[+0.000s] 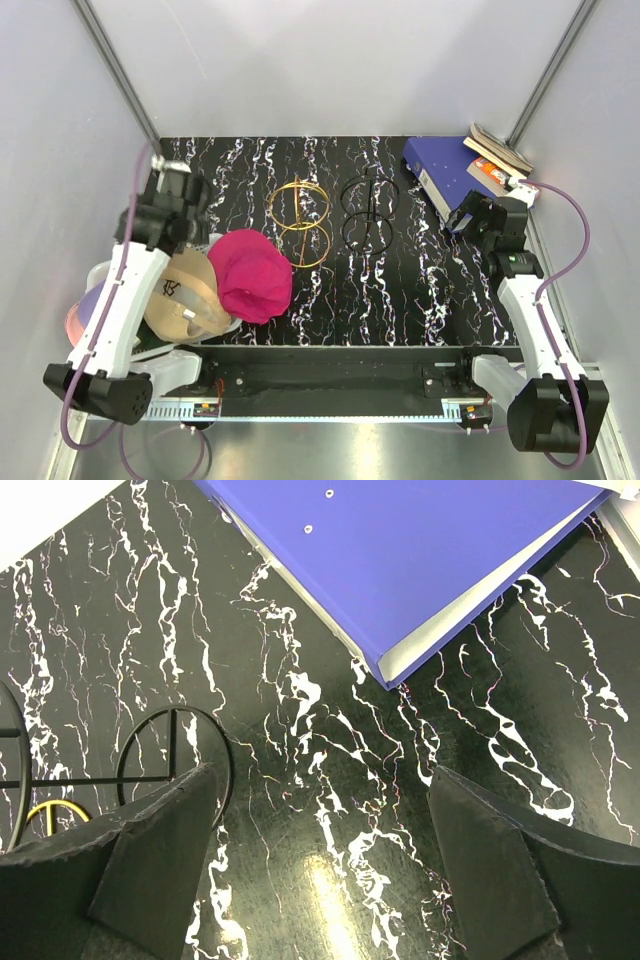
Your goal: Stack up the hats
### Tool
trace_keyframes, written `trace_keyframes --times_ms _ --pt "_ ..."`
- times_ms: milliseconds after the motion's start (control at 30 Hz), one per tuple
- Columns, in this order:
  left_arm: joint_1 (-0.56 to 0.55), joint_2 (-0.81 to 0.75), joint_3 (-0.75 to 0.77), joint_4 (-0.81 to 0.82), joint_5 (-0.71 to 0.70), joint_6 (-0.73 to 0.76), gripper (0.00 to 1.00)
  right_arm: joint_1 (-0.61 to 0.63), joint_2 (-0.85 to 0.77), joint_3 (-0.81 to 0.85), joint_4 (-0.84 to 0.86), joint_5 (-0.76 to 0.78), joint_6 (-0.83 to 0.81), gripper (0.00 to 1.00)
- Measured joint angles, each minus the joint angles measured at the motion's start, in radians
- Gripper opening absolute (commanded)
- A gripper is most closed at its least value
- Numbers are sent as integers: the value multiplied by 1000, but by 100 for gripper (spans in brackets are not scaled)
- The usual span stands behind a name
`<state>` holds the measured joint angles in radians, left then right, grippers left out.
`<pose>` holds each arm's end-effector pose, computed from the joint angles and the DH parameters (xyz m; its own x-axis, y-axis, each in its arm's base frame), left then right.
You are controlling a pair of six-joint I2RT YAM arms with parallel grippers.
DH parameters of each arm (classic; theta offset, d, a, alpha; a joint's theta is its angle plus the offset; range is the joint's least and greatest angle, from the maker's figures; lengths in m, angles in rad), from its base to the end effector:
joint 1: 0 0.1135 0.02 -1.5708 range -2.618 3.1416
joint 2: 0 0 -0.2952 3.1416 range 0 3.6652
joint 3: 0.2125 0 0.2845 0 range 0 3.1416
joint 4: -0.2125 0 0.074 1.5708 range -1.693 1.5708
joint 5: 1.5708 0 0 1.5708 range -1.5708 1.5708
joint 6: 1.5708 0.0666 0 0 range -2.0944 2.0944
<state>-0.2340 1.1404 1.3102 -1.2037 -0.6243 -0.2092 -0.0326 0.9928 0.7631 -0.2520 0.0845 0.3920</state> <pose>0.2291 -0.0146 0.3779 -0.7963 0.0166 -0.6046 -0.2740 0.8812 0.3851 0.2672 -0.0143 0.2908 -0.3869 0.3935 -0.8339 0.2760 0.9123 0.3024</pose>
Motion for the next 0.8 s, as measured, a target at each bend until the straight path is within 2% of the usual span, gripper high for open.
trace_keyframes --times_ms 133,233,367,500,667,800 --pt "-14 0 222 31 21 10 99 0 -2 0 0 0 -1 94" --pt "-63 1 267 73 79 25 99 0 -2 0 0 0 -2 94" --pt "-148 56 217 95 236 33 99 0 -7 0 0 1 -2 94" --pt "-207 143 93 106 386 29 99 0 -30 0 -8 3 -2 94" --pt "-217 141 -11 84 557 24 99 0 -63 -9 -13 3 4 94" --pt "-218 117 -56 88 612 17 99 0 -71 -18 -36 3 9 94"
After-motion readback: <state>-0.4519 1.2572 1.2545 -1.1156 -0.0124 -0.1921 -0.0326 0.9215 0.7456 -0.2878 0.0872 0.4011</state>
